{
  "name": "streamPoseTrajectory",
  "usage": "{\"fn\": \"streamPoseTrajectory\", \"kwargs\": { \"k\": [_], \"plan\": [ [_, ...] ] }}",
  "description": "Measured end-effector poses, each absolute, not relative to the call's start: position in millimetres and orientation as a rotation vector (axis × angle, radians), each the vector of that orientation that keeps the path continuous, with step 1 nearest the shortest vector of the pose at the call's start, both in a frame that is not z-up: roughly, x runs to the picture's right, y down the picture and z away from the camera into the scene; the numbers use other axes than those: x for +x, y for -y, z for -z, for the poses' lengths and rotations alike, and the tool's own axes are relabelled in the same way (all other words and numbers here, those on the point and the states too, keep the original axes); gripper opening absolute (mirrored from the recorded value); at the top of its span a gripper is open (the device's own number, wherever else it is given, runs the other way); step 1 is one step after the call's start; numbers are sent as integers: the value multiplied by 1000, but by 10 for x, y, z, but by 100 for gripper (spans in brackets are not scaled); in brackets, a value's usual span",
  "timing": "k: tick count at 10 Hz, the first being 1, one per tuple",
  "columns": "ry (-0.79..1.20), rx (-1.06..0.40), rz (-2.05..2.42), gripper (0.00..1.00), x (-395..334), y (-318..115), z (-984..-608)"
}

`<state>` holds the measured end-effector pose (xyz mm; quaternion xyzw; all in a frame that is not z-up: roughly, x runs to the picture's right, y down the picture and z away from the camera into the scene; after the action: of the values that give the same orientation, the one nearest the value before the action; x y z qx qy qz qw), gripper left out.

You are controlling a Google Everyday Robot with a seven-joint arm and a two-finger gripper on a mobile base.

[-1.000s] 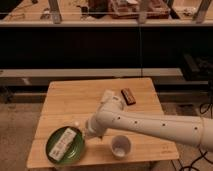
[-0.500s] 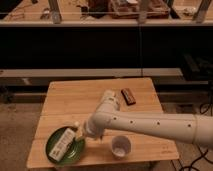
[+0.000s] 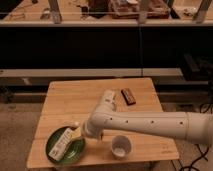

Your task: Pick up the ceramic bowl

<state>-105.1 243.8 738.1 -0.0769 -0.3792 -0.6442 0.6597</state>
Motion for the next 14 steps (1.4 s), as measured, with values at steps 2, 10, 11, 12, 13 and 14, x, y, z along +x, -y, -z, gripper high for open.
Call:
{"fn": "streamPoseTrajectory", "kwargs": {
  "k": [2,10,11,12,13,14],
  "plan": [
    [863,-191,1459,73,-1047,-2478,-7440],
    [888,-251,1500,52,-1101,-2648,-7580],
    [898,-255,1504,52,-1140,-2672,-7605],
    [909,-260,1508,52,-1182,-2695,-7635],
    [920,-263,1510,52,-1225,-2717,-7665],
    [927,-264,1510,52,-1245,-2725,-7685]
  ]
}}
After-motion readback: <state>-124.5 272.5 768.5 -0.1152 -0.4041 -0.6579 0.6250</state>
